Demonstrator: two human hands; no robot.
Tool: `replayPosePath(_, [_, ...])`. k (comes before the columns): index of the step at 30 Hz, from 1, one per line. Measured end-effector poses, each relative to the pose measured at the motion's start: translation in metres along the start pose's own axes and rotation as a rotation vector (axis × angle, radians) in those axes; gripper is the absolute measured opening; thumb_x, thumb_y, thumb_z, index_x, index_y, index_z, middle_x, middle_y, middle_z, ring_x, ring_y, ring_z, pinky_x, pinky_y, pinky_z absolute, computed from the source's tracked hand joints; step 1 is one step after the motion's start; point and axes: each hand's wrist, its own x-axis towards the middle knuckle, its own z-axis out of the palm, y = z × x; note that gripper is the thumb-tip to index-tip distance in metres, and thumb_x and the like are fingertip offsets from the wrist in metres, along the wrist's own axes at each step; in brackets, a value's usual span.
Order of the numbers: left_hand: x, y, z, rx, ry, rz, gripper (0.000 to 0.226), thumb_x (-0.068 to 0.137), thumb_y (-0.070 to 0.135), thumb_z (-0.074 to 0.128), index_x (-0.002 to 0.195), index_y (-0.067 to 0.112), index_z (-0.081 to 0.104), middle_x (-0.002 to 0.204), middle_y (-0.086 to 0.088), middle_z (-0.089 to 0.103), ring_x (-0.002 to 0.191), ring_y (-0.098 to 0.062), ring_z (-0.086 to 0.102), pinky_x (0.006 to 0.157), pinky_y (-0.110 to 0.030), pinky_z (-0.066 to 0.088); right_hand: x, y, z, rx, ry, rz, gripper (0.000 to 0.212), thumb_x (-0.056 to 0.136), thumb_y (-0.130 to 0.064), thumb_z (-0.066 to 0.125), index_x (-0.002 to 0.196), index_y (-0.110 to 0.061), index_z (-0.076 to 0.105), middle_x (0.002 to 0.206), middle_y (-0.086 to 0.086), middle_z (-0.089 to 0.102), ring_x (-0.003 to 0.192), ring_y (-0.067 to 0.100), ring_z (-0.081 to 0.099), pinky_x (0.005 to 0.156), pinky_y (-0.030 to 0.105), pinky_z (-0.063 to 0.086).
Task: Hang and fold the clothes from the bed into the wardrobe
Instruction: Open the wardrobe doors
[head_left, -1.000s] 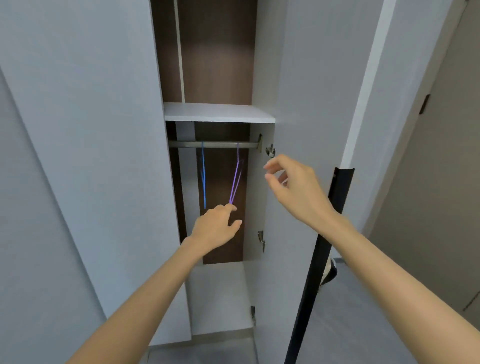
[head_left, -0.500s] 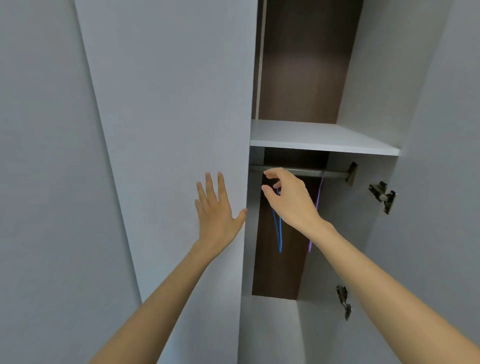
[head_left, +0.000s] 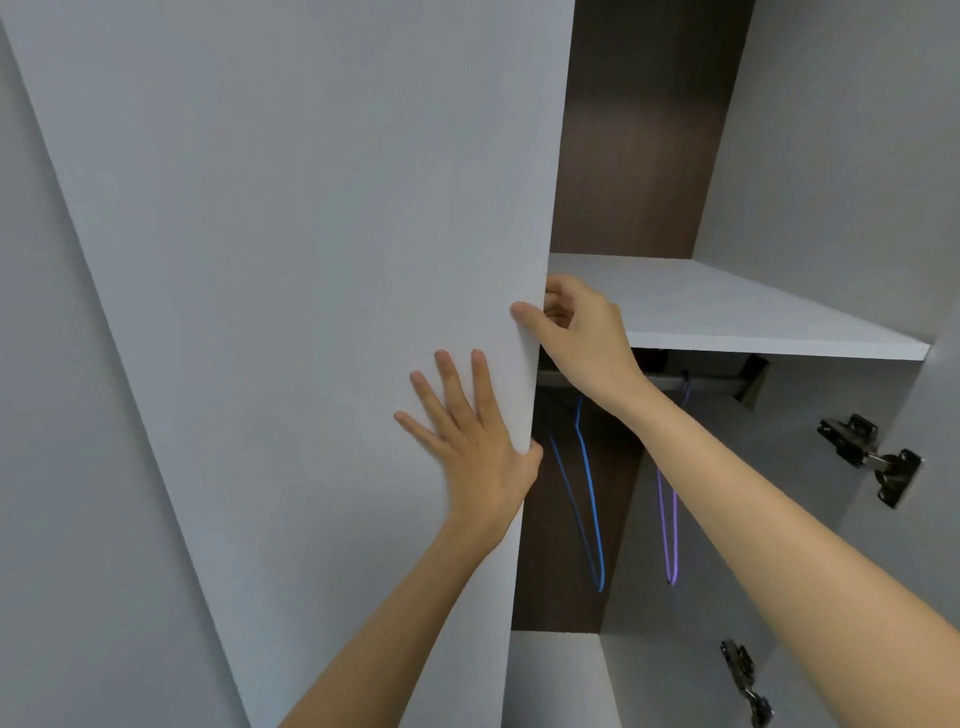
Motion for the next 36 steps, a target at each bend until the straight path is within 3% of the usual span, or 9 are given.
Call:
replayPosePath(9, [-0.017,-0.002,-0.020,0.009,0.032,0.057,0.126,0.065,0.054,0.073,0.152,0.014,-0.008,0.158,-0.019,-0.005,0.144,-0.046,0.000,0.110,-0.068,0.012,-0.025,-0.012,0.002,0.019,0.044,-0.013,0.033,0.093,-0.023,0.061,0.122,-0.008,0.055,0.092,-0.020,0.056,0.078,-0.019,0.054,0.068,0.001,0.044])
replayPosePath(16, [-0.065,-0.012,-0.078,-0.077,-0.008,0.087,0.123,0.070,0.048,0.072,0.150,0.022,-0.018,0.157,-0.008,-0.023,0.146,-0.034,-0.014,0.116,-0.056,0.007,-0.076,-0.054,-0.014,0.093,-0.019,-0.086,0.032,0.091,-0.022,0.065,0.118,-0.009,0.057,0.094,-0.013,0.061,0.080,-0.008,0.059,0.071,0.005,0.048])
replayPosePath(19, [-0.095,-0.020,-0.110,-0.136,-0.032,0.064,0.116,0.076,0.043,0.070,0.150,0.027,-0.017,0.158,0.002,-0.024,0.147,-0.024,-0.014,0.117,-0.046,0.020,-0.103,-0.077,-0.019,0.135,-0.073,-0.137,0.033,0.090,-0.020,0.066,0.120,-0.009,0.058,0.096,-0.017,0.060,0.083,-0.015,0.058,0.072,0.004,0.047])
replayPosePath(21, [-0.114,-0.027,-0.133,-0.168,-0.029,0.046,0.109,0.080,0.041,0.067,0.150,0.032,-0.016,0.158,0.009,-0.020,0.148,-0.018,-0.009,0.108,-0.032,0.035,-0.122,-0.093,-0.022,0.161,-0.101,-0.182,0.033,0.089,-0.018,0.067,0.121,-0.009,0.060,0.097,-0.019,0.060,0.085,-0.017,0.058,0.074,0.003,0.046])
replayPosePath(23, [-0.131,-0.033,-0.155,-0.183,-0.013,0.033,0.105,0.083,0.041,0.064,0.147,0.039,-0.019,0.159,0.013,-0.015,0.148,-0.015,0.001,0.098,-0.024,0.041,-0.137,-0.109,-0.023,0.195,-0.126,-0.228,0.032,0.090,-0.015,0.066,0.121,-0.009,0.062,0.098,-0.020,0.061,0.086,-0.019,0.058,0.075,0.002,0.046])
replayPosePath(27, [-0.158,-0.047,-0.199,-0.256,-0.009,-0.025,0.102,0.084,0.031,0.066,0.145,0.047,-0.013,0.160,0.015,0.008,0.141,-0.011,0.028,0.098,-0.024,0.045,-0.159,-0.143,-0.022,0.255,-0.229,-0.276,0.032,0.091,-0.013,0.064,0.123,-0.010,0.063,0.108,-0.011,0.066,0.095,-0.005,0.064,0.084,0.009,0.049])
replayPosePath(30, [-0.176,-0.065,-0.227,-0.289,-0.006,-0.105,0.098,0.085,0.024,0.068,0.146,0.051,-0.004,0.150,0.011,0.036,0.118,-0.006,0.053,0.088,-0.015,0.049,-0.173,-0.164,-0.012,0.318,-0.308,-0.313,0.033,0.092,-0.011,0.063,0.125,-0.011,0.063,0.112,-0.011,0.066,0.103,-0.001,0.064,0.090,0.012,0.049])
replayPosePath(32, [-0.186,-0.079,-0.243,-0.286,0.012,-0.143,0.097,0.087,0.023,0.067,0.144,0.055,-0.004,0.140,0.009,0.049,0.102,-0.003,0.058,0.080,-0.007,0.046,-0.181,-0.177,-0.002,0.364,-0.369,-0.326,0.034,0.093,-0.012,0.061,0.127,-0.014,0.061,0.119,-0.009,0.065,0.109,0.000,0.062,0.096,0.019,0.049])
replayPosePath(36, [-0.203,-0.112,-0.275,-0.333,0.069,-0.194,0.091,0.089,0.019,0.064,0.144,0.057,0.003,0.121,0.010,0.064,0.095,0.000,0.061,0.081,-0.007,0.048,-0.197,-0.201,0.026,0.423,-0.491,-0.355,0.036,0.098,-0.015,0.053,0.134,-0.022,0.055,0.131,-0.010,0.060,0.120,0.002,0.056,0.106,0.031,0.045])
